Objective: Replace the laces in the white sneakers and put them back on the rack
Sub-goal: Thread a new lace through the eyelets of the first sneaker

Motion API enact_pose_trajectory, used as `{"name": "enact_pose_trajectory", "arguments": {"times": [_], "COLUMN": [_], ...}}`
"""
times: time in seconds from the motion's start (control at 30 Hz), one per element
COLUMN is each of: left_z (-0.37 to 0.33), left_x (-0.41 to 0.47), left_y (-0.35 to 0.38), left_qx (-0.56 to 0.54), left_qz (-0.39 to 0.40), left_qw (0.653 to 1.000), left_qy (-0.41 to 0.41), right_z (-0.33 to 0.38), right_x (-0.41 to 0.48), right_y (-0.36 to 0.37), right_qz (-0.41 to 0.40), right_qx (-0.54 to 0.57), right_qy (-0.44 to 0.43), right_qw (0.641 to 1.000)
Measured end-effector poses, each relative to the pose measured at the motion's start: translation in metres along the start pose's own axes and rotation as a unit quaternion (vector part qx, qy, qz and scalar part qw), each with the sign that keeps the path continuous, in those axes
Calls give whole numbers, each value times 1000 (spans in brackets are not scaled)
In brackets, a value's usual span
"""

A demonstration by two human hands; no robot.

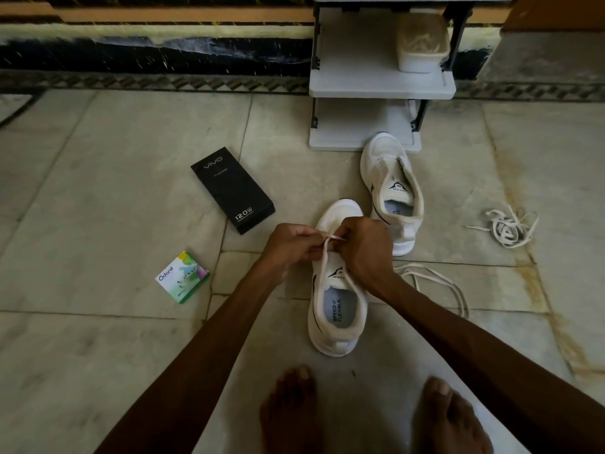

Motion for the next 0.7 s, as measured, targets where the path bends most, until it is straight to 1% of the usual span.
{"name": "enact_pose_trajectory", "arguments": {"times": [0.13,0.23,0.3,0.33,0.37,0.4,0.43,0.53,0.57,0.63,0.7], "left_z": [-6,-11,-4,3,10,15,19,20,21,23,19], "left_x": [2,1,3,4,5,6,7,5,5,5,8], "left_y": [0,0,0,0,0,2,3,7,6,3,-1], "left_qx": [45,84,65,43,13,-23,-60,-118,-123,-129,-114], "left_qz": [-31,-62,-71,-68,-58,-42,-25,7,9,10,23], "left_qw": [998,992,994,996,998,999,998,993,992,991,992], "left_qy": [40,73,61,44,25,8,-7,-29,-33,-43,-47], "right_z": [8,10,13,11,6,2,1,6,9,15,14], "right_x": [2,2,-4,-9,-14,-19,-22,-27,-27,-26,-26], "right_y": [3,-6,-22,-30,-34,-34,-30,-15,-13,-7,-2], "right_qz": [30,27,-26,-56,-72,-66,-35,99,122,136,126], "right_qx": [-48,-38,24,90,166,218,237,158,126,79,51], "right_qy": [-47,-81,-84,-62,-21,24,56,84,82,61,53], "right_qw": [997,996,996,992,983,974,969,979,981,986,989]}}
Point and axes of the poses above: each hand's wrist, its own x-axis towards the middle knuckle, its own y-axis out of the palm, z = x × y, the point moved 8 cm from there along x, towards the middle knuckle, and after that the axes turned 5 degrees about -y, right-handed, at the moved point
